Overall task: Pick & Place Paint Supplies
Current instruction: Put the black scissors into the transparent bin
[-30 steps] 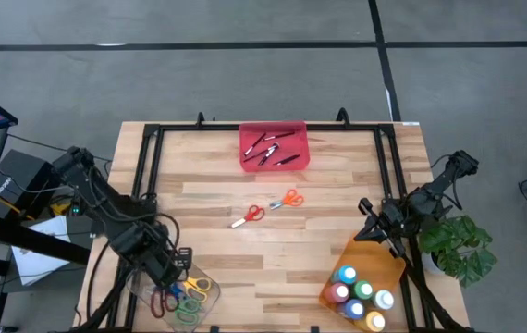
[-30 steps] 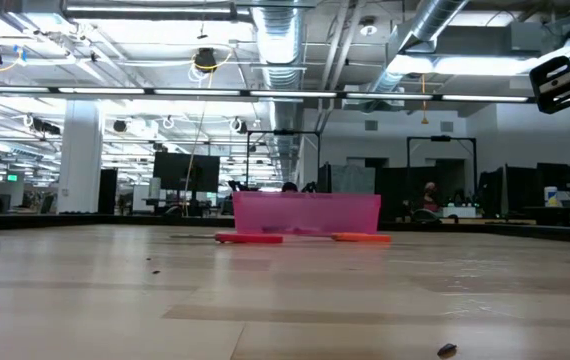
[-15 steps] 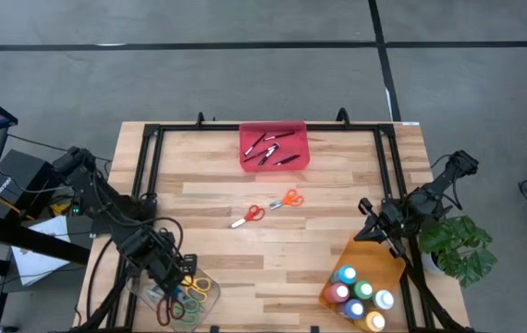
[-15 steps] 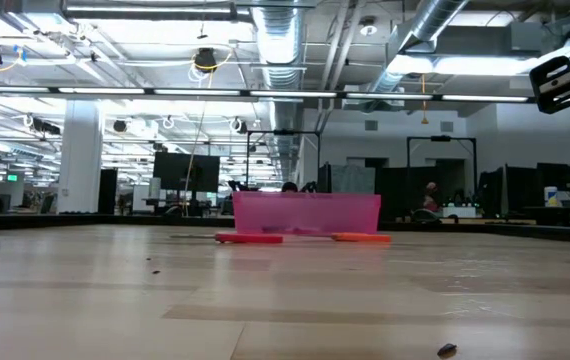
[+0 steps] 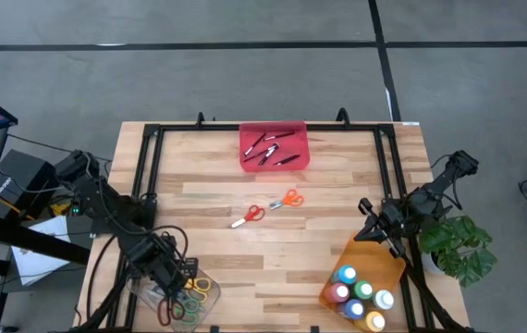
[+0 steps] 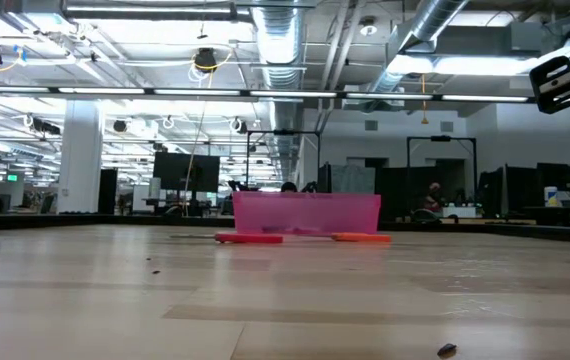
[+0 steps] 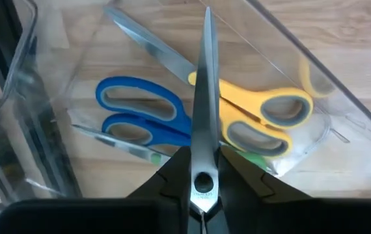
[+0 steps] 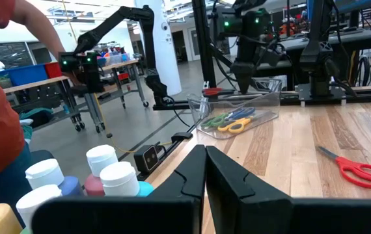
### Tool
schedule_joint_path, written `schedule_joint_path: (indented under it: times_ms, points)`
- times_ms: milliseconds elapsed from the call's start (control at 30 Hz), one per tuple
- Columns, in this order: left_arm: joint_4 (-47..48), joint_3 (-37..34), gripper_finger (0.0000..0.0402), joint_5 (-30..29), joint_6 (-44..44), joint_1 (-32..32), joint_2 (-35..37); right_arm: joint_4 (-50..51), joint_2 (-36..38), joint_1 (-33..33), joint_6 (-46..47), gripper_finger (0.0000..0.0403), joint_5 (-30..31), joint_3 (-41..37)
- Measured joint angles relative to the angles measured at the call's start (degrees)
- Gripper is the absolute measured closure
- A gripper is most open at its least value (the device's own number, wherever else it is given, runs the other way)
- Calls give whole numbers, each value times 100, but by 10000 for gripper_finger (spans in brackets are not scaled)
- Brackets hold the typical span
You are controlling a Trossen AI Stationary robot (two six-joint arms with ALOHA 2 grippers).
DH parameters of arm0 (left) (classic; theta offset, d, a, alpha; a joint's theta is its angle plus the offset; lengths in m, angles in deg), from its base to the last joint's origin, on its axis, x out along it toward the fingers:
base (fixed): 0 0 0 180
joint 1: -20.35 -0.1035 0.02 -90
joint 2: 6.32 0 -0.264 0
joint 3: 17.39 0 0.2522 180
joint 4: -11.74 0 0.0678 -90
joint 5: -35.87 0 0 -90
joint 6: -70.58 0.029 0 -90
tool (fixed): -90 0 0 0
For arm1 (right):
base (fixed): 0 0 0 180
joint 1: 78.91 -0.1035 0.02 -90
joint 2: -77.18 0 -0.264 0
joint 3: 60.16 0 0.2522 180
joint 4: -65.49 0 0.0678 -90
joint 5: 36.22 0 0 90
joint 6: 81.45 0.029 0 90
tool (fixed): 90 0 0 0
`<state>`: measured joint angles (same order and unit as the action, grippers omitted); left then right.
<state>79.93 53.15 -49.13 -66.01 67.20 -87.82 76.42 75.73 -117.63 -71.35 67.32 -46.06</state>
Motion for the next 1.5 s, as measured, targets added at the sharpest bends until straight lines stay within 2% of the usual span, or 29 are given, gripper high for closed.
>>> schedule_joint_path:
  times_ms: [433, 667, 933, 1133, 1500]
  points:
    - [-121, -81, 334, -74, -81, -209, -2, 0, 0, -2, 0, 395, 0, 1]
    - [-305, -81, 336, -401, -59, -406, -2, 0, 1, -2, -1, 395, -1, 1]
    - [-420, -81, 328, -419, -141, -376, -2, 0, 0, 0, 0, 394, 0, 0]
    - [-589, -81, 334, -860, -153, -376, -2, 0, 0, -2, -2, 394, -2, 1]
    - [-658, -81, 318, -748, -343, -376, 44, 2, 0, -2, -1, 394, -2, 0]
